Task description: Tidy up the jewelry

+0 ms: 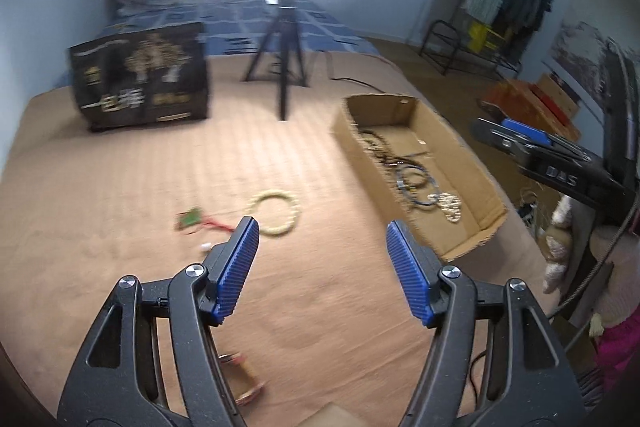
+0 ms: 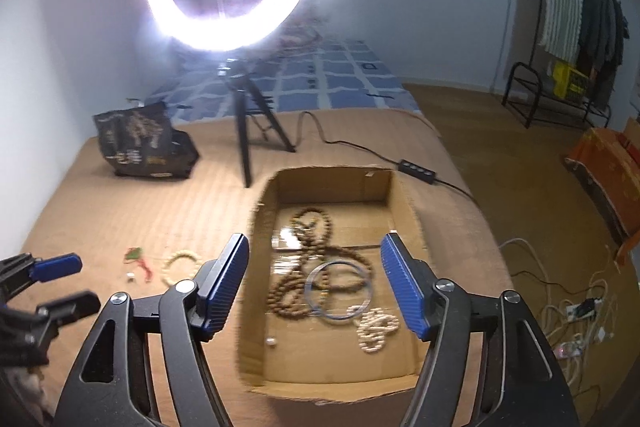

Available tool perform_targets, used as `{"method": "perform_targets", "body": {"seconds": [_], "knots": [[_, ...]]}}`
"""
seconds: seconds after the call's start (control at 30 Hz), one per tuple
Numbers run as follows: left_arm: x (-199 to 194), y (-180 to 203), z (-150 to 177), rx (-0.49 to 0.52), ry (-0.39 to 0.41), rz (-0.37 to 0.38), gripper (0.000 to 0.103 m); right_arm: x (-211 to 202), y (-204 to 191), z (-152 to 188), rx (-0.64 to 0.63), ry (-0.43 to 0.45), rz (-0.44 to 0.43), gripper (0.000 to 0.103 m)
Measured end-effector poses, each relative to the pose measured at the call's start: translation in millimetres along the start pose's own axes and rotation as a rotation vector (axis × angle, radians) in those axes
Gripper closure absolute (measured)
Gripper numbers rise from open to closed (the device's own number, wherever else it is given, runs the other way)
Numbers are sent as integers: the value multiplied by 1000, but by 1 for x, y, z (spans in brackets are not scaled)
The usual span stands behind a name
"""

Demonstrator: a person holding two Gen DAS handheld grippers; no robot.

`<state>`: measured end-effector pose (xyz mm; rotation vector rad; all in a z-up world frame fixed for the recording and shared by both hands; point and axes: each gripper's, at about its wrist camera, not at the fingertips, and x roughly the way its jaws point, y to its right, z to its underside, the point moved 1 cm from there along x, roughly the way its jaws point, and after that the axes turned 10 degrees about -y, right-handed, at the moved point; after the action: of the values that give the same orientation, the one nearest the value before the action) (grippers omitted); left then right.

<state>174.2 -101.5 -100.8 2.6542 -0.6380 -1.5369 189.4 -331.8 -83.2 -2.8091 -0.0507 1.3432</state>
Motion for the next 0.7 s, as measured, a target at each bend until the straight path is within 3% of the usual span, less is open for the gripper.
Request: {"method": "perform_targets", "body": {"seconds": [0.23, 0.43, 0.7], "knots": [[-23, -37, 19, -43, -32, -54, 35, -5, -37, 6, -53, 14, -98, 31], [-34, -55, 46, -64, -44, -77, 35, 13, -67, 10, -95, -78, -187, 28], [-27, -56, 88, -81, -87, -71, 35, 47, -101, 16, -164, -165, -217, 28]]}}
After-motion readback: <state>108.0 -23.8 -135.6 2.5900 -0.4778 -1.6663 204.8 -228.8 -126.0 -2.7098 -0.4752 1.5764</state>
